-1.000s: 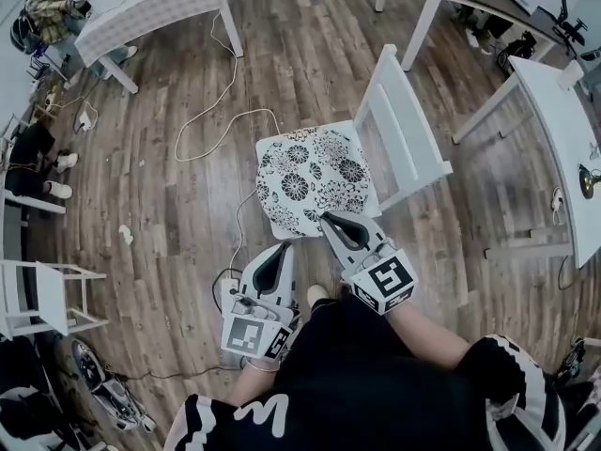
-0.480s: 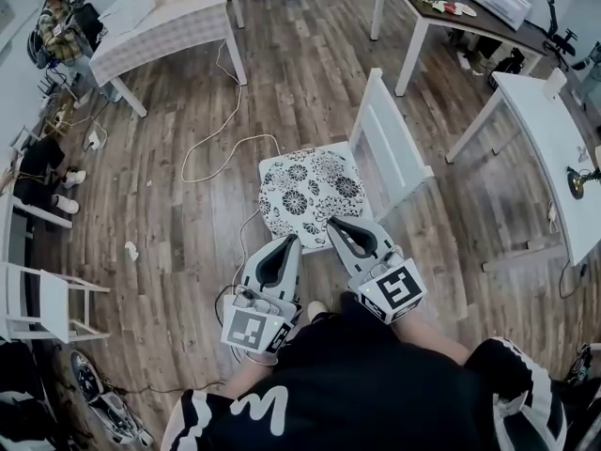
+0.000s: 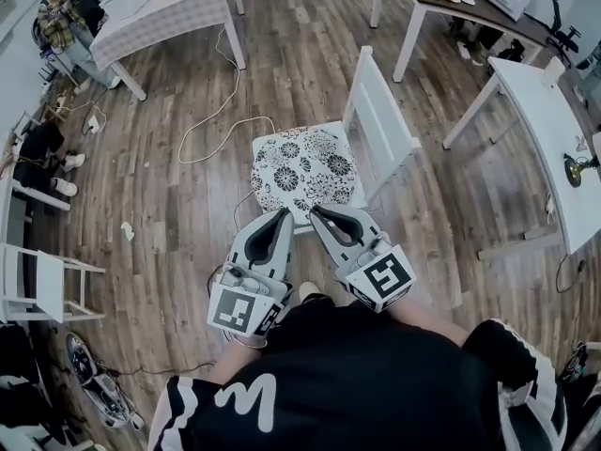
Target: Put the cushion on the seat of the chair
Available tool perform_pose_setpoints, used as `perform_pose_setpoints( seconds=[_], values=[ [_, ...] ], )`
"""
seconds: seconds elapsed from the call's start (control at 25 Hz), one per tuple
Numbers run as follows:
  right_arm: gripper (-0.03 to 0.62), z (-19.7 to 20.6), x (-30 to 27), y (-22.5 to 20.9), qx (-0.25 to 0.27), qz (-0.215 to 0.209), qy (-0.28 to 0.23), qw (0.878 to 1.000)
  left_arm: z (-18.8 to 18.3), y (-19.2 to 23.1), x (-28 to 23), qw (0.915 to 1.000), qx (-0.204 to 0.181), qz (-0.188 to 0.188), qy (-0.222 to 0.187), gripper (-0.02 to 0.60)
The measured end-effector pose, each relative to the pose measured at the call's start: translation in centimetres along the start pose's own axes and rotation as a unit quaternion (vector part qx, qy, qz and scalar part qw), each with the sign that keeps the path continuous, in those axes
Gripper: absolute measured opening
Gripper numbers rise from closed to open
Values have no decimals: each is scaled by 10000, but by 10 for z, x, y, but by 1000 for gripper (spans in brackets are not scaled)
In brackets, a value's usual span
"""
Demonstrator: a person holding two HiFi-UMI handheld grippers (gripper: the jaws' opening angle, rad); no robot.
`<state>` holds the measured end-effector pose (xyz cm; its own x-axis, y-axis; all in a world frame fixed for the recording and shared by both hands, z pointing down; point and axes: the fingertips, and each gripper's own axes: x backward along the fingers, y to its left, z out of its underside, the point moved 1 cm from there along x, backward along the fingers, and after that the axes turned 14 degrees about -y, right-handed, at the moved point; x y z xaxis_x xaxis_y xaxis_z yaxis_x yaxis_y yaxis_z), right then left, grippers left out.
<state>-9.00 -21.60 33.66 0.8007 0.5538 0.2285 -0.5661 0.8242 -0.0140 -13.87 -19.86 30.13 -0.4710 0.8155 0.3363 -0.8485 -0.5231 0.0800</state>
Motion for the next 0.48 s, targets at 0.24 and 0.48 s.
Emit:
perform_pose_setpoints(
  seconds=[0.24,0.48],
  values=[
    [28,-23,43,7,-103,-101,-7,9999,-1,-45,14,9997,38,-241,29,6],
    [28,-38,106,21,-136,-162,-77,9997,-1,-106,37,9991,-8,-420,-26,6]
  ],
)
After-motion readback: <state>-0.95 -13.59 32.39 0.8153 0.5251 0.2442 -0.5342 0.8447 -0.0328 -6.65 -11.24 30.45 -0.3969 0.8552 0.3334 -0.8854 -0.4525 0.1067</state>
